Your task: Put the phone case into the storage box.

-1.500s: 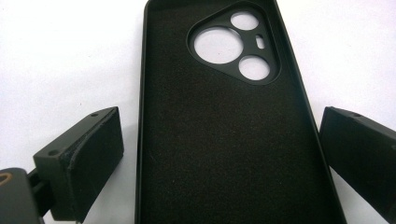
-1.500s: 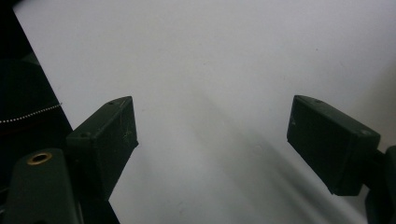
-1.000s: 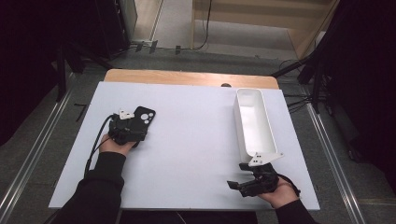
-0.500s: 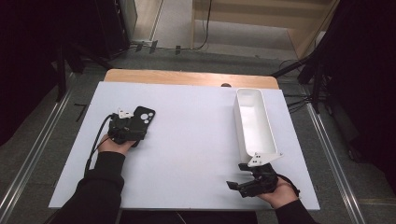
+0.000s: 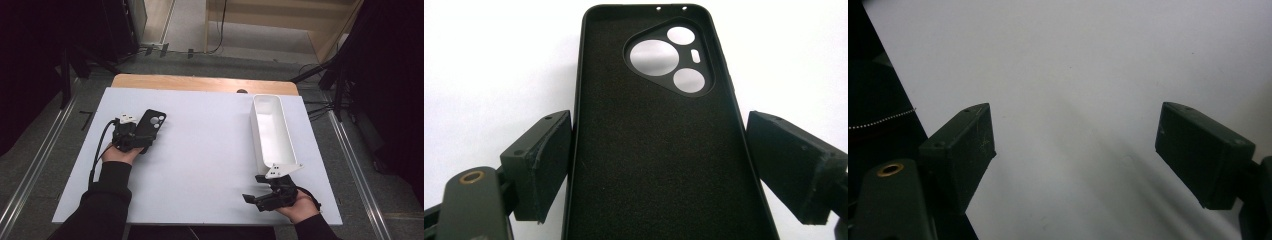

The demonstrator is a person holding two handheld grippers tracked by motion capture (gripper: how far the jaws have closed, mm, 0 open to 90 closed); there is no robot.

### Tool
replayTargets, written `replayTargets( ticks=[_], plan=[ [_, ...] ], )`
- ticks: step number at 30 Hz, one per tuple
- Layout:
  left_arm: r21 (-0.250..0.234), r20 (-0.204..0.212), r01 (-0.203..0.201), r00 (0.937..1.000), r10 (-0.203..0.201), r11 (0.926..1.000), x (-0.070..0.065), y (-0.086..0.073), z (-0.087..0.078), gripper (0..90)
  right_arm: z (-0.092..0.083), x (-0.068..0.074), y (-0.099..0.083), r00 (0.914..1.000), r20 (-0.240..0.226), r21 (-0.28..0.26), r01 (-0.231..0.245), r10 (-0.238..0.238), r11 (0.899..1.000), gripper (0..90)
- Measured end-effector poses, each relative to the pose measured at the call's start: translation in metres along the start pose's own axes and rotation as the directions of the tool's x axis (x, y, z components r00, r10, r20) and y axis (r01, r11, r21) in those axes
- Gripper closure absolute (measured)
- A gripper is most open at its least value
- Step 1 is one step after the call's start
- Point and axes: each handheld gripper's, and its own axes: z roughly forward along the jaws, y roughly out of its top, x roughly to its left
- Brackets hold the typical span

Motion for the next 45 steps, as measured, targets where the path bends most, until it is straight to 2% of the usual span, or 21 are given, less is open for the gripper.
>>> replayTargets(
  ticks=[3, 15, 21, 27, 31, 33, 34, 37, 38, 42, 45],
  plan=[
    [-0.015, 0.013, -0.002, 0.9999, 0.002, 0.9999, -0.004, 0.003, -0.005, 13.8, 0.000, 0.000, 0.000, 1.0000, 0.000, -0.001, 0.002, -0.002, 1.000, 14.5],
    [-0.021, 0.030, -0.033, 0.9990, 0.034, 0.9992, -0.017, 0.007, -0.012, 13.7, 0.000, 0.000, 0.000, 1.0000, -0.002, -0.005, 0.006, -0.006, 1.000, 14.5],
    [-0.033, 0.052, -0.042, 0.9977, 0.044, 0.9986, -0.025, 0.008, -0.018, 13.7, -0.001, 0.001, 0.001, 0.9999, -0.004, -0.011, 0.009, -0.009, 1.000, 14.5],
    [-0.039, 0.080, -0.053, 0.9952, 0.056, 0.9978, -0.036, 0.009, -0.021, 13.7, -0.001, 0.005, 0.003, 0.9990, -0.039, -0.037, 0.020, -0.021, 0.999, 14.5],
    [-0.049, 0.124, -0.050, 0.9907, 0.056, 0.9976, -0.046, 0.009, -0.025, 13.7, 0.000, 0.007, 0.004, 0.9984, -0.052, -0.031, 0.020, -0.021, 0.999, 14.5],
    [-0.050, 0.130, -0.049, 0.9901, 0.055, 0.9976, -0.048, 0.009, -0.026, 13.6, 0.000, 0.007, 0.004, 0.9984, -0.050, -0.035, 0.024, -0.026, 0.999, 14.5],
    [-0.052, 0.143, -0.055, 0.9878, 0.062, 0.9971, -0.054, 0.009, -0.028, 13.6, -0.002, 0.009, 0.005, 0.9975, -0.050, -0.055, 0.047, -0.049, 0.997, 14.5],
    [-0.050, 0.164, -0.067, 0.9836, 0.074, 0.9965, -0.061, 0.008, -0.030, 13.6, -0.002, 0.012, 0.007, 0.9967, -0.040, -0.073, 0.068, -0.071, 0.995, 14.5],
    [-0.050, 0.164, -0.067, 0.9836, 0.074, 0.9965, -0.061, 0.008, -0.030, 13.6, -0.002, 0.012, 0.007, 0.9967, -0.040, -0.073, 0.068, -0.071, 0.995, 14.5],
    [-0.059, 0.192, -0.087, 0.9767, 0.097, 0.9945, -0.077, 0.006, -0.032, 13.7, -0.002, 0.011, 0.009, 0.9975, -0.035, -0.052, 0.059, -0.061, 0.997, 14.5],
    [-0.068, 0.211, -0.084, 0.9728, 0.096, 0.9942, -0.086, 0.004, -0.035, 13.6, -0.002, 0.010, 0.009, 0.9979, -0.038, -0.046, 0.050, -0.052, 0.998, 14.5]
  ],
)
